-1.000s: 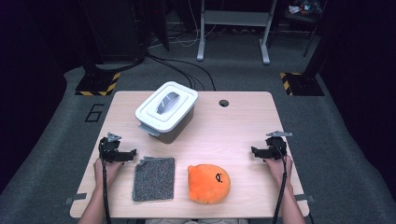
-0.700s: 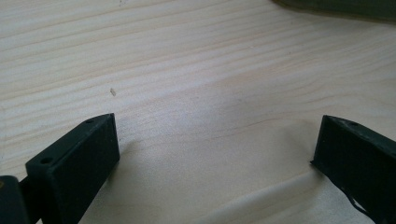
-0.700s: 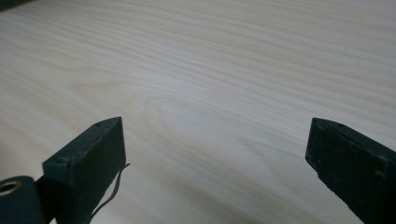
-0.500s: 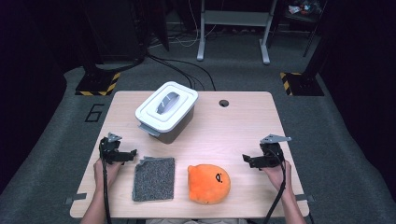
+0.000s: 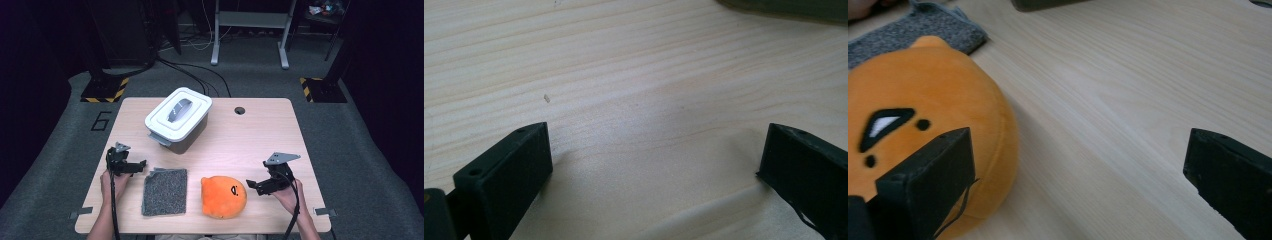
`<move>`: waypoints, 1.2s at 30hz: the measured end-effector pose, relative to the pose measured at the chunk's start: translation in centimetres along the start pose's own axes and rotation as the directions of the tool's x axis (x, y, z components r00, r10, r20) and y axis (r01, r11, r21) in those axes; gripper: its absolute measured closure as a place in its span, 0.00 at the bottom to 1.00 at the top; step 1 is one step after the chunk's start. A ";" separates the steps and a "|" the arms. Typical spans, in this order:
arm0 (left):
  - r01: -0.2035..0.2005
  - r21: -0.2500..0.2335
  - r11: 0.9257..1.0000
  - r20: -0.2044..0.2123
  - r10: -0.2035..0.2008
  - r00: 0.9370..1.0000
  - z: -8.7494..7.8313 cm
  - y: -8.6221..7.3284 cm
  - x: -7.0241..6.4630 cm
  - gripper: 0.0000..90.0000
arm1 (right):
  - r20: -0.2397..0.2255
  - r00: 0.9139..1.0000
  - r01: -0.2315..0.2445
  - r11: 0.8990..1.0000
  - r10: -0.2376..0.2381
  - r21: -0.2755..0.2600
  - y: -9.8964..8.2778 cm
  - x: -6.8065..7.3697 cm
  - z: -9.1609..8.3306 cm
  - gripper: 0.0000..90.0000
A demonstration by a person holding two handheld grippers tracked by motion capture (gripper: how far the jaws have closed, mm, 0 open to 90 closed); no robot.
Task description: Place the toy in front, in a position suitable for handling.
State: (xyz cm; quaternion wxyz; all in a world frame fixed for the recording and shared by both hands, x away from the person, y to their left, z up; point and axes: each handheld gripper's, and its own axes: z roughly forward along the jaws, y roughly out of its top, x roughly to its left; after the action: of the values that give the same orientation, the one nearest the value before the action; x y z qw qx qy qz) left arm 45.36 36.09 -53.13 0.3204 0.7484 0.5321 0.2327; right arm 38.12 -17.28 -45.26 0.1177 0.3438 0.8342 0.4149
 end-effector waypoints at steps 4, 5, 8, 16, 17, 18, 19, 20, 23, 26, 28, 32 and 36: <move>0.000 0.001 1.000 -0.001 0.000 1.000 0.0 0.0 0.0 0.00 | -0.032 0.999 0.032 0.999 -0.032 -0.009 0.4 1.5 -0.1 0.00; 0.001 0.000 1.000 -0.001 -0.001 1.000 0.0 0.0 0.0 0.00 | -0.046 0.998 0.040 0.999 -0.040 -0.013 0.5 1.9 -0.1 0.00; 0.001 0.001 1.000 -0.001 -0.001 1.000 0.0 0.0 0.0 0.00 | -0.074 0.995 0.069 0.997 -0.071 -0.019 0.9 3.0 0.1 0.00; 0.002 0.001 1.000 -0.001 -0.002 1.000 0.0 0.0 0.0 0.00 | -0.135 0.983 0.121 0.993 -0.121 -0.009 1.4 5.3 0.9 0.00; 0.002 0.001 1.000 -0.002 -0.002 1.000 0.0 0.0 0.0 0.00 | -0.138 0.983 0.125 0.992 -0.125 -0.006 1.4 5.5 1.0 0.00; 0.003 0.001 1.000 -0.001 -0.003 1.000 0.0 0.0 0.0 0.00 | -0.143 0.981 0.132 0.991 -0.130 0.000 1.4 5.7 1.1 0.00; 0.002 0.001 1.000 -0.001 -0.002 1.000 0.0 0.0 0.0 0.00 | -0.150 0.980 0.136 0.991 -0.134 0.005 1.4 5.8 1.3 0.00; 0.002 0.001 1.000 -0.002 -0.002 1.000 0.0 0.0 0.0 0.00 | -0.154 0.980 0.131 0.991 -0.127 0.014 1.4 6.0 1.4 0.00; 0.002 0.001 1.000 -0.002 -0.002 1.000 0.0 0.0 0.0 0.00 | -0.163 0.979 0.129 0.991 -0.122 0.031 1.2 6.1 1.8 0.00; 0.003 0.000 1.000 -0.002 -0.003 1.000 0.0 0.0 0.0 0.00 | -0.162 0.982 0.102 0.994 -0.094 0.042 0.9 6.0 2.2 0.01; 0.004 0.000 1.000 -0.001 -0.004 1.000 0.0 0.0 0.0 0.00 | -0.164 0.983 0.093 0.995 -0.084 0.043 0.8 5.9 2.2 0.02; 0.006 0.000 1.000 -0.001 -0.006 1.000 0.0 0.0 0.0 0.00 | -0.171 0.984 0.056 0.996 -0.042 0.074 0.2 5.8 2.8 0.07; 0.008 -0.001 1.000 -0.003 -0.008 1.000 0.0 0.0 0.0 0.00 | -0.180 0.984 0.029 0.994 -0.010 0.105 -0.2 5.8 3.3 0.12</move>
State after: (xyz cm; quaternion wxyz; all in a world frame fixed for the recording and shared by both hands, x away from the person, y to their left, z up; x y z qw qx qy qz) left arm 45.35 36.08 -53.15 0.3208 0.7458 0.5355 0.2326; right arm 35.36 -11.50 -46.96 0.0276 0.3026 0.8659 0.3974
